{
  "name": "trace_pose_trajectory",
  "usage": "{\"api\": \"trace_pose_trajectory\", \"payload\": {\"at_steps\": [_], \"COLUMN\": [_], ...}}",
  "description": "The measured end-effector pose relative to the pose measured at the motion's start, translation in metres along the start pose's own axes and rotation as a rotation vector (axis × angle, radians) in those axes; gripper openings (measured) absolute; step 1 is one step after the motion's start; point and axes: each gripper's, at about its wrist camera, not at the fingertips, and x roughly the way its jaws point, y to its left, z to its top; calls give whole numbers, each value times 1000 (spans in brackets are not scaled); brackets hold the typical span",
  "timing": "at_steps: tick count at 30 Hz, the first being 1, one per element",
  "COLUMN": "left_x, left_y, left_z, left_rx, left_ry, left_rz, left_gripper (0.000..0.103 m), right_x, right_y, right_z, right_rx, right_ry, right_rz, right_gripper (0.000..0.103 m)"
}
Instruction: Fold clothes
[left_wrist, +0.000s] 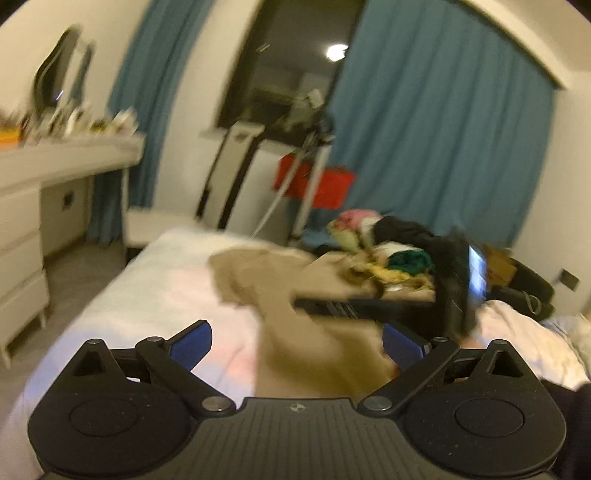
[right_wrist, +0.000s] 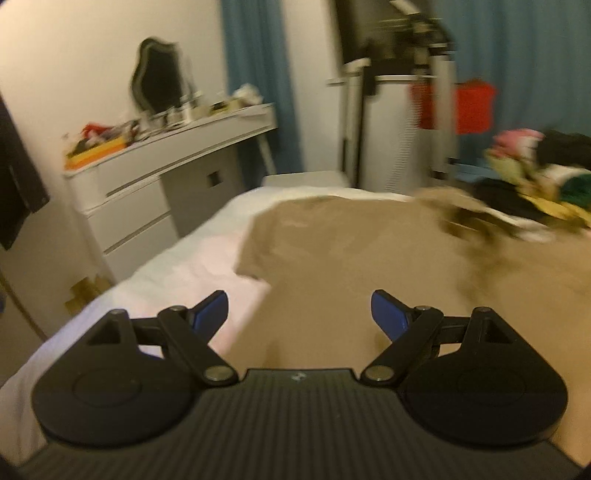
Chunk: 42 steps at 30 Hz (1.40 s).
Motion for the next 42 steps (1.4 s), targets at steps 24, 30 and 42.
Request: {"api": "trace_pose_trajectory", "payload": {"at_steps": [24, 30, 42], "left_x": [18, 11, 33], "left_y": [24, 2, -54], "left_z": [-19, -24, -28], "left_rx": [-121, -100, 25], "left_ry": [11, 5, 3], "left_rz": [-112, -178, -180], "left_gripper": [100, 100, 99], "right_x": [50, -1, -21], "right_y": [-18, -96, -194], "right_z": [52, 25, -60], "right_rx": [-12, 133, 410], "right_ry": [-150, -225, -165], "right_rz": [-142, -308, -396], "right_gripper": [16, 15, 19]}}
